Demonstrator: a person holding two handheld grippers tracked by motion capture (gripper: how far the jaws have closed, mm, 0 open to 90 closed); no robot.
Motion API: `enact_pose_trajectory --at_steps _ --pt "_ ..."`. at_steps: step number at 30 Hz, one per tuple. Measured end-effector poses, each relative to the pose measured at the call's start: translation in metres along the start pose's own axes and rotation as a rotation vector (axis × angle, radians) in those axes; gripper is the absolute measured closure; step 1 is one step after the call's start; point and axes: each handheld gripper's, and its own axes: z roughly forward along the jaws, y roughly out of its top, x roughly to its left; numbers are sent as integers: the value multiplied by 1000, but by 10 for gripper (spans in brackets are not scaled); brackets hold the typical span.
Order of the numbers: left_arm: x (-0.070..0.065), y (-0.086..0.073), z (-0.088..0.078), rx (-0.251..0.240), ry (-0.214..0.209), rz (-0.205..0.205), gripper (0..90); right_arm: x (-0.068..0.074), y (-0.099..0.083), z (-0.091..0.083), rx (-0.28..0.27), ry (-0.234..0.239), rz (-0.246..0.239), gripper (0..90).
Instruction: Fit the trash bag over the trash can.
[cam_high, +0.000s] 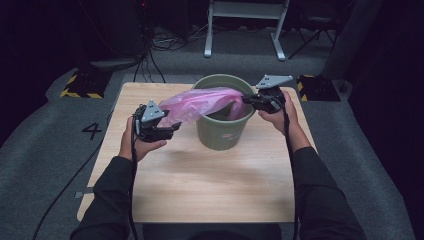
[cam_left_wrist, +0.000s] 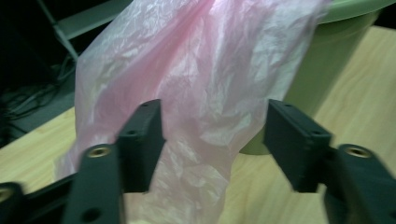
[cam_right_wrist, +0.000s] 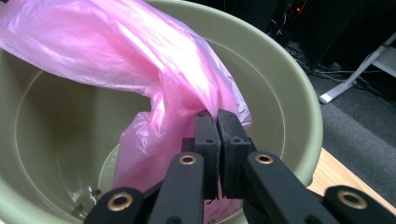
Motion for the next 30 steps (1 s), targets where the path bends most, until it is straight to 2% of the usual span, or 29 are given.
enact_pose_trajectory --at_steps 1,2,4,5,6,7,8,14,15,16,17,20,22,23,24,25,30 --pt "-1 1 2 0 4 5 611 1 -1 0 5 0 -6 868" --pt "-1 2 3 11 18 20 611 1 -1 0 5 0 -6 868" --pt "-1 4 6 21 30 36 705 0 -2 0 3 -2 -1 864" --pt "-1 4 7 23 42 47 808 0 -3 0 1 -7 3 853" --pt "-1 4 8 24 44 55 808 0 -3 0 1 -7 3 853" --pt "0 4 8 16 49 59 870 -1 -5 -1 -9 -9 7 846" --pt "0 4 8 16 49 59 891 -1 -5 -1 -9 -9 7 846" --pt "1 5 -2 -40 68 67 900 -1 -9 -1 -13 -5 17 784" --pt "0 5 -3 -45 75 69 900 -2 -10 -2 -13 -9 21 735" --pt "-1 5 -5 -56 82 70 900 -3 -11 -2 -15 -20 32 629" --pt "-1 6 -7 -65 81 73 900 -3 -11 -2 -15 -20 32 629" --pt "-2 9 -13 -95 83 70 900 -4 -10 -4 -33 -60 63 434" --pt "-3 12 -18 -110 82 72 900 -3 -8 -7 -50 -75 72 357" --pt "-5 16 -22 -118 82 83 900 -1 -6 -8 -64 -66 74 324" --pt "-5 16 -22 -118 82 83 900 -1 -6 -8 -64 -66 74 324" --pt "-7 20 -26 -123 83 92 900 1 -4 -10 -79 -32 71 297" --pt "-10 26 -28 -126 77 104 900 12 5 -10 -109 4 40 303"
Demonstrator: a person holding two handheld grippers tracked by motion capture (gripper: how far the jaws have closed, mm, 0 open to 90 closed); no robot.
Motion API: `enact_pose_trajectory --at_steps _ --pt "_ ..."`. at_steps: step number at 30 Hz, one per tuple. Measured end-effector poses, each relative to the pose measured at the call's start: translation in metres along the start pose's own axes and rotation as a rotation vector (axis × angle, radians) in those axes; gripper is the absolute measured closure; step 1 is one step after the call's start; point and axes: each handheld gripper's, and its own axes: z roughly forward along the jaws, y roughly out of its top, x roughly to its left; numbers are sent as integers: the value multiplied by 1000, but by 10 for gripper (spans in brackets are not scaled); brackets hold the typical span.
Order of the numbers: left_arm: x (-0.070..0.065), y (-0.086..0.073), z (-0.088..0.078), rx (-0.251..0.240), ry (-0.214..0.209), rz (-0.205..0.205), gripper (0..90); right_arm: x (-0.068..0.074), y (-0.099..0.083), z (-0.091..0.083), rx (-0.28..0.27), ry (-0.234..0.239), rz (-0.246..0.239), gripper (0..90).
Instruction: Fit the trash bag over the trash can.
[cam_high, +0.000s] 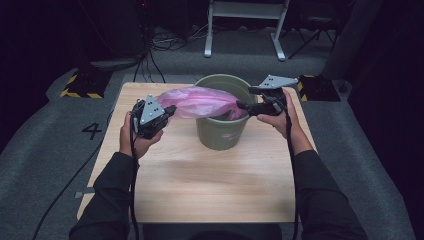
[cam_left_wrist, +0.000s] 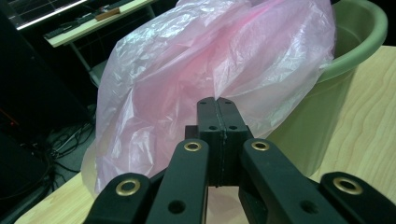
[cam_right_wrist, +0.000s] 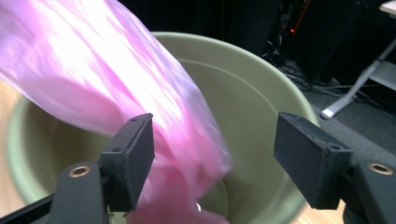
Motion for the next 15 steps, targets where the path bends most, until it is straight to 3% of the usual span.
enact_pose_trajectory --at_steps 4,12,15 --pt "-5 6 1 -7 -6 16 900 13 8 5 -7 18 -40 364" --pt "-17 22 9 -26 -27 43 900 35 20 18 7 36 -88 342" --pt "-24 31 13 -36 -50 59 900 50 26 26 50 -10 -141 355"
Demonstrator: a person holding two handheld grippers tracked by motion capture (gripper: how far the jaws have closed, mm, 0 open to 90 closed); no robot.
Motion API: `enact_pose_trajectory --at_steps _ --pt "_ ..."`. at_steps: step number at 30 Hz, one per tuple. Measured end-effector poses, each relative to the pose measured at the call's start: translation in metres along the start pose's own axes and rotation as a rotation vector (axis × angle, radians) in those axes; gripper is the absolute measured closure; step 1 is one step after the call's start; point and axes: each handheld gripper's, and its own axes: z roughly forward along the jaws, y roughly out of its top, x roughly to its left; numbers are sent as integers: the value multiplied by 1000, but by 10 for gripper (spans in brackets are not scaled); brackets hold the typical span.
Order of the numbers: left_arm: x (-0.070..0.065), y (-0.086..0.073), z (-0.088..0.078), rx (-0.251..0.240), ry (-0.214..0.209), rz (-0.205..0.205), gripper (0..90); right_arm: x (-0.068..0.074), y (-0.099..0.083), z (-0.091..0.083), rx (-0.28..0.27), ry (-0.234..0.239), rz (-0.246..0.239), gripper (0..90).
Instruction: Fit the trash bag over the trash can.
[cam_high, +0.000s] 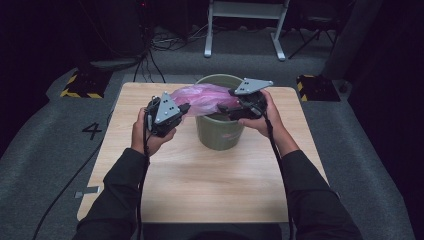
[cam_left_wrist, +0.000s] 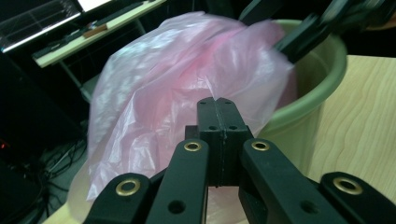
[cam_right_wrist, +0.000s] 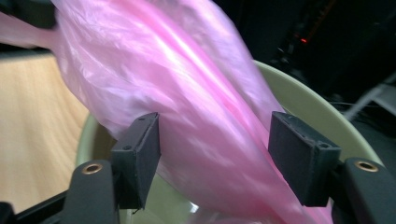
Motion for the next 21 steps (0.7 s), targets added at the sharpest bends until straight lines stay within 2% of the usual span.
enact_pose_trajectory --at_steps 2,3,4,6,7,8,9,10,12,15,16,17,18,19,21 --pt "-2 4 2 -8 -15 6 900 5 2 3 11 -27 -20 417" --pt "-2 4 2 -8 -15 6 900 5 2 3 11 -27 -20 417" --pt "-5 6 4 -7 -23 12 900 8 4 4 14 -28 -35 532" --pt "-7 7 5 -5 -33 21 900 9 3 4 9 0 -45 639" --pt "-7 7 5 -5 -33 21 900 9 3 4 9 0 -45 639" --pt "-9 8 5 -16 -43 20 897 8 1 4 14 10 -46 719" --pt "-9 8 5 -16 -43 20 869 8 1 4 14 10 -46 719" --pt "-10 8 3 -37 -64 17 844 8 -2 4 23 7 -54 799" --pt "-11 8 2 -38 -62 19 829 7 -4 4 22 16 -51 819" --pt "-12 8 -3 -55 -77 13 684 3 -10 1 11 24 -34 880" --pt "-13 7 -6 -63 -78 10 589 -1 -14 -1 2 30 -19 886" --pt "-13 4 -11 -71 -59 -1 508 -3 -16 -3 -2 30 -10 894" --pt "-13 4 -11 -71 -59 -1 420 -5 -18 -4 -3 30 -3 898" --pt "-13 3 -13 -66 -41 -11 420 -5 -18 -4 -3 30 -3 898" --pt "-10 -3 -19 -74 -23 -42 308 -10 -22 -6 4 26 7 898"
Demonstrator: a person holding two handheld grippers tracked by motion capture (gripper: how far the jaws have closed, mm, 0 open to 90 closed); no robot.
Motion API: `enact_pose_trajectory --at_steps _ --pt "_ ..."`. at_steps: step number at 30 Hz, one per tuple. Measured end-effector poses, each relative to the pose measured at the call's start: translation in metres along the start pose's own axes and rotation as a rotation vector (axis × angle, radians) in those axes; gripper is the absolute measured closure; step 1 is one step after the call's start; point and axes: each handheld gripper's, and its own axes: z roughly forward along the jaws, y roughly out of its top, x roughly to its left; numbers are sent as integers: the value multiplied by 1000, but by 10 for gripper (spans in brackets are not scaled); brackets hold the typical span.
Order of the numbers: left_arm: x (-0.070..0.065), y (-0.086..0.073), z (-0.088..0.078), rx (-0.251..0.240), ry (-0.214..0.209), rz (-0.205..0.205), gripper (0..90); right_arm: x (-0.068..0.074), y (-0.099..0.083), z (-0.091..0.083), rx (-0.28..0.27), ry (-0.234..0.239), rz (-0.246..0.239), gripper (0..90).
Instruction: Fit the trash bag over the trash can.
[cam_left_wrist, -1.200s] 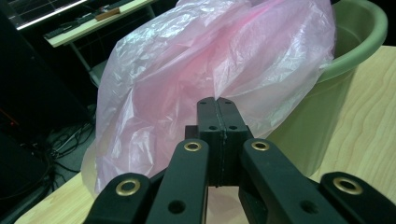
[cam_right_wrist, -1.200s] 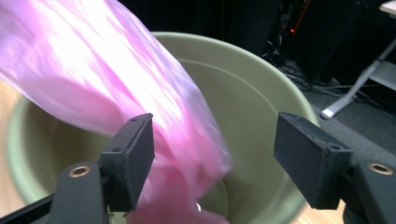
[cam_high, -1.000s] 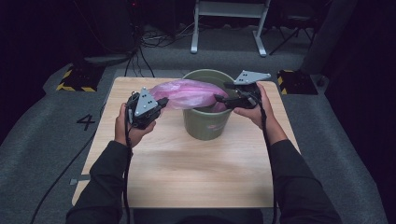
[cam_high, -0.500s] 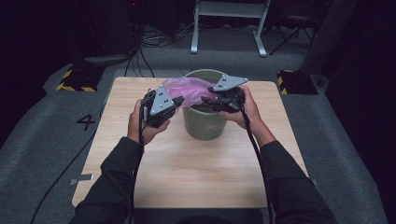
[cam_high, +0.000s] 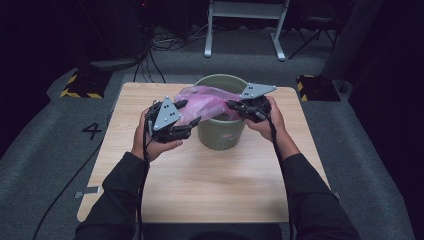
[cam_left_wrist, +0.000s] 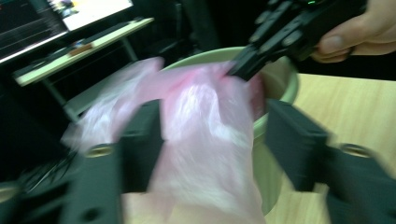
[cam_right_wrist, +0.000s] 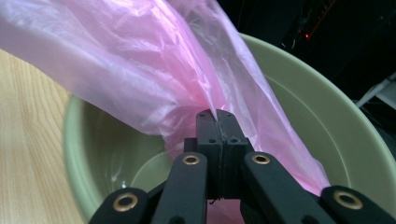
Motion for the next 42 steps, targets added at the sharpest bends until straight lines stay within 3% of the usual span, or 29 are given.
enact_pose_trajectory --at_steps 2,7,10,12,14,16,17,24,26,28,30,31,32,33,36,37,42 --pt "4 -5 -5 -3 8 -21 231 -3 -3 -2 3 -4 13 898" --pt "14 -15 -13 1 7 -76 191 -11 -9 -9 2 -15 29 896" --pt "14 -16 -13 -5 -18 -87 192 -13 -11 -10 5 -13 42 892" --pt "11 -16 -9 27 -10 -61 206 -14 -13 -10 8 -13 44 887" --pt "7 -16 0 42 -39 -61 247 -14 -14 -9 11 -12 36 875" --pt "6 -16 4 46 -42 -59 275 -13 -15 -8 15 -13 33 870" --pt "4 -14 11 38 -70 -71 281 -13 -15 -8 19 -16 31 867" --pt "-5 -6 32 66 -61 -43 407 -12 -15 -9 14 -20 23 842" --pt "-7 -4 37 73 -58 -37 498 -12 -15 -9 12 -20 23 825" --pt "-9 -4 40 69 -71 -22 633 -11 -16 -9 13 -26 23 776" --pt "-11 -3 43 83 -64 5 676 -11 -16 -10 9 -30 24 752" --pt "-12 -3 44 84 -68 16 770 -10 -17 -11 9 -28 28 678" --pt "-14 -2 45 87 -52 39 801 -10 -17 -11 11 -29 31 641" --pt "-14 -2 45 82 -53 36 830 -10 -18 -11 20 -21 36 614" --pt "-14 -1 46 82 -47 41 878 -9 -19 -12 27 -10 38 558" --pt "-14 -1 46 85 -43 46 885 -8 -18 -14 29 -14 47 454" --pt "-14 -1 47 86 -34 51 892 -5 -16 -23 -6 -10 60 342"
